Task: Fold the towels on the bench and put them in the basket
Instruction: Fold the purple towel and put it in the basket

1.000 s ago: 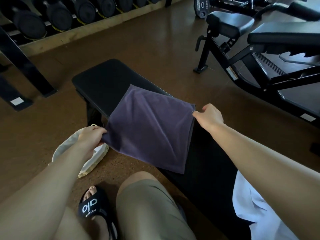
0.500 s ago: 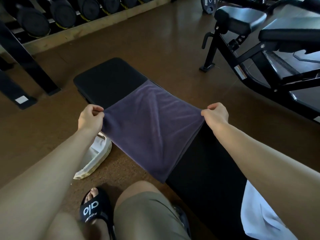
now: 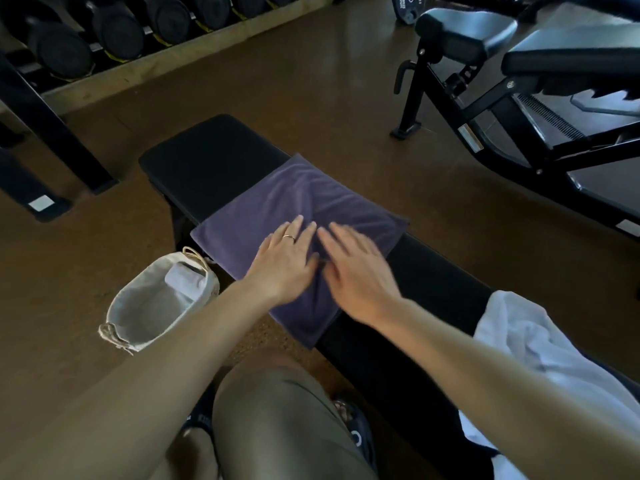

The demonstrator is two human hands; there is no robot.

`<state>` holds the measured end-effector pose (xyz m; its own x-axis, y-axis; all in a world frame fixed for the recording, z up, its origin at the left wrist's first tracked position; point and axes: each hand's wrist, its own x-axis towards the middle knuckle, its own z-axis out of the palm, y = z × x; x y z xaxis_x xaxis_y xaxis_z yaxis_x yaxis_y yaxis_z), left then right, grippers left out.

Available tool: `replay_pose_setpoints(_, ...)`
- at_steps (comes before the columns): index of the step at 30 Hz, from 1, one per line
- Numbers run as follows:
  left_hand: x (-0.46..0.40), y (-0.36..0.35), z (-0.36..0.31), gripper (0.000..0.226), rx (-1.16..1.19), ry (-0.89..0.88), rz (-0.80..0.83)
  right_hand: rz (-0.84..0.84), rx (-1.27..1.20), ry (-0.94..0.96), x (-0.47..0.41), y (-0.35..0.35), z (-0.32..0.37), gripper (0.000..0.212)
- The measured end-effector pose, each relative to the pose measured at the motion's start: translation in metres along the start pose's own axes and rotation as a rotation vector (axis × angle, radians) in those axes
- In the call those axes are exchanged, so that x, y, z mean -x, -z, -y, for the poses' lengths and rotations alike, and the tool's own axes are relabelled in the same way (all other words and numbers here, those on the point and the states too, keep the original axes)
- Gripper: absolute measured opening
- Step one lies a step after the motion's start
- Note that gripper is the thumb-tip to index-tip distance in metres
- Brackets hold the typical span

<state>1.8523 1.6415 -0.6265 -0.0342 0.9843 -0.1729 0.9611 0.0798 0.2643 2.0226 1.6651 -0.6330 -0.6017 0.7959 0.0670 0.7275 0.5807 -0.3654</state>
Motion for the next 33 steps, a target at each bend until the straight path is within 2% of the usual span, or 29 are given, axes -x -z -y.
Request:
replay_pose_setpoints(2,0.004,-0.004,0.007,0.064,-0.028,0.077,0.041,0.126,0.071,-0.006,0.013,-0.011,0.007,0.057)
replay_pose_setpoints(4,0.010,-0.007,0.017,0.065,-0.068,0.111,0.116,0.146,0.142,-0.092,0.024,-0.014,0.001,0.059)
replay_pose_setpoints(7,0.016,-0.007,0.023,0.067,-0.113,0.088,0.180,0.064,0.093,-0.319,0.026,-0.005,-0.013,0.063)
replay_pose_setpoints(11,0.018,-0.003,0.024,0.067,-0.116,0.068,0.224,-0.115,0.036,-0.469,0.008,0.015,-0.023,0.056)
replay_pose_setpoints(13,0.021,-0.004,0.028,0.067,-0.112,0.048,0.226,-0.110,-0.054,-0.544,-0.002,0.025,-0.028,0.056)
replay_pose_setpoints(17,0.023,-0.003,0.032,0.067,-0.082,0.037,0.222,-0.167,-0.407,-0.784,-0.013,0.035,-0.037,0.060)
replay_pose_setpoints(23,0.021,-0.004,0.029,0.064,-0.076,0.036,0.176,-0.257,-0.589,-1.006,-0.030,0.044,-0.049,0.048)
replay_pose_setpoints(29,0.018,0.000,0.033,0.060,-0.075,0.025,0.150,-0.206,-0.561,-1.071,-0.040,0.053,-0.058,0.031)
replay_pose_setpoints(33,0.011,0.001,0.032,0.060,-0.124,0.011,0.069,-0.195,-0.546,-1.049,-0.043,0.055,-0.060,0.032)
